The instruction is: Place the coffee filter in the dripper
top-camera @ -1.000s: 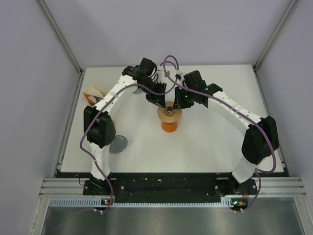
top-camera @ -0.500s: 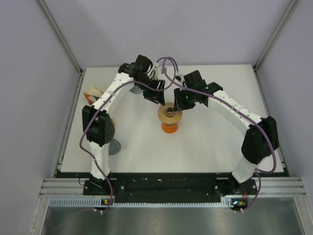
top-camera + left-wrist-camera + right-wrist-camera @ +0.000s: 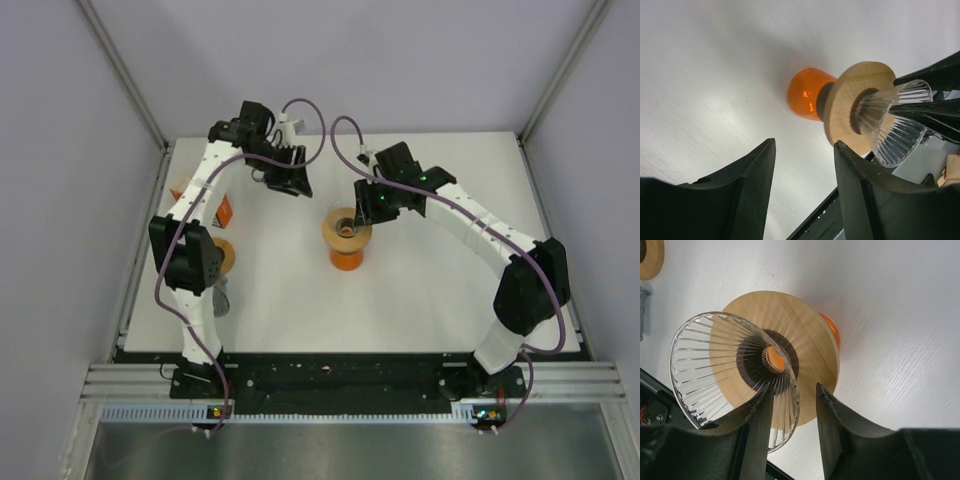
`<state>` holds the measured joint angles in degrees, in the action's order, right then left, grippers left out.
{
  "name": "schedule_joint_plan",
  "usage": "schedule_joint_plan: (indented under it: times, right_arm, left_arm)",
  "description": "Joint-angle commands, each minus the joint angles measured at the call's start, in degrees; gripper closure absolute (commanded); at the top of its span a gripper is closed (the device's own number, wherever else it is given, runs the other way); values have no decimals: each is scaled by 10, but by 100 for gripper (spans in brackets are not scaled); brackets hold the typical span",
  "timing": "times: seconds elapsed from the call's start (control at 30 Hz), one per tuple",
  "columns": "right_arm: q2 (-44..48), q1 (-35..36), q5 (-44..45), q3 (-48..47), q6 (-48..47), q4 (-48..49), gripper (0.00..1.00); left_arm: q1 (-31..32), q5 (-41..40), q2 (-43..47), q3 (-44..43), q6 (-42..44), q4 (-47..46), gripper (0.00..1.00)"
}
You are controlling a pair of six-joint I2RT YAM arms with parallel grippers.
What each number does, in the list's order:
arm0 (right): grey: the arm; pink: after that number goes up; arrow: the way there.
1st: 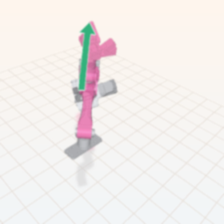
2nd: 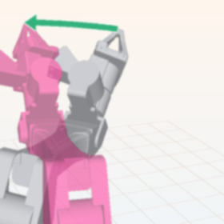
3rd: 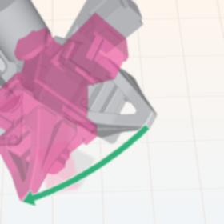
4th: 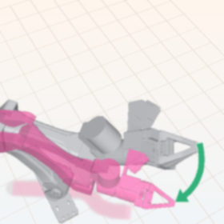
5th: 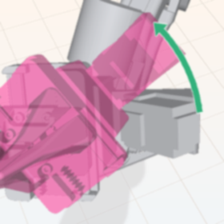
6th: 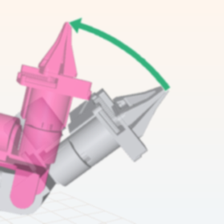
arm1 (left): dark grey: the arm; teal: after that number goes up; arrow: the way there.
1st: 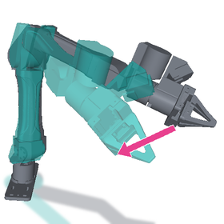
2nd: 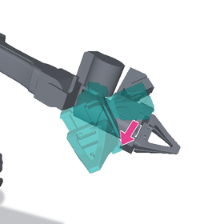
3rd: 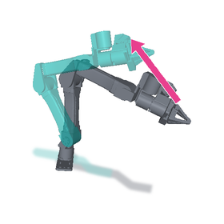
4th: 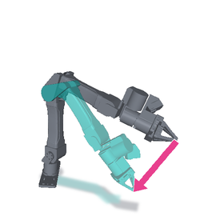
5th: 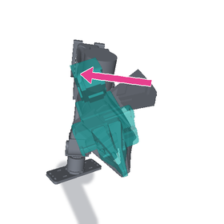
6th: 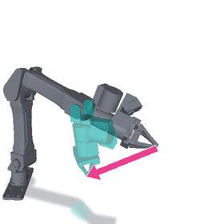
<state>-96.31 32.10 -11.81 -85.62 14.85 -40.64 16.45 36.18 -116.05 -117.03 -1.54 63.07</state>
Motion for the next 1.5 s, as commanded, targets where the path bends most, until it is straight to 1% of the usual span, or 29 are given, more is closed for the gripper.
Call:
schedule_joint_plan:
  times: [0.0, 0.17, 0.23, 0.33, 0.47, 0.6, 0.63, 0.7, 0.73, 0.77, 0.83, 0.87, 0.97, 1.03, 1.23, 1.47]
  right_arm:
    - [0, 0, -2, -31, -19, -15, 58]
    - [6, 0, -14, -47, -25, -19, 48]
    - [9, 0, -25, -57, -29, -22, 45]
    - [18, 0, -35, -73, -36, -27, 39]
    - [39, 0, -29, -91, -43, -31, 33]
    - [55, 0, -21, -104, -47, -37, 32]
    - [61, 0, -17, -104, -48, -37, 32]
    - [74, 0, -3, -98, -49, -35, 32]
    - [82, 0, 2, -96, -50, -34, 32]
    - [89, 0, 9, -90, -52, -31, 32]
    - [99, 0, 21, -76, -54, -24, 32]
    - [103, 0, 28, -70, -56, -21, 32]
    - [109, 1, 35, -57, -66, -19, 31]
    - [111, 0, 40, -51, -72, -19, 31]
    - [111, 0, 39, -37, -82, -18, 31]
    - [104, 0, 35, -34, -85, -15, 31]
  left_arm:
    - [-25, -12, 46, -7, 10, -11, 44]
    - [-32, -7, 56, -14, 10, -8, 43]
    - [-40, -7, 61, -21, 28, -2, 42]
    - [-62, -15, 75, -25, 33, -1, 41]
    - [-98, -48, 96, -23, 44, 2, 41]
    - [-156, -41, 111, -22, 28, 3, 40]
    - [-184, -45, 114, -18, 17, -3, 41]
    - [-234, -79, 126, 11, -62, -49, 41]
    - [-249, -95, 134, 35, -93, -66, 41]
    - [-272, -115, 145, 64, -125, -106, 41]
    - [-293, -164, 161, 109, -170, -151, 41]
    - [-298, -189, 166, 126, -183, -172, 41]
    - [-308, -270, 160, 151, -204, -206, 35]
    - [-314, -292, 141, 148, -220, -206, 35]
    - [-333, -315, 84, 132, -247, -188, 35]
    - [-335, -328, 73, 148, -245, -191, 36]
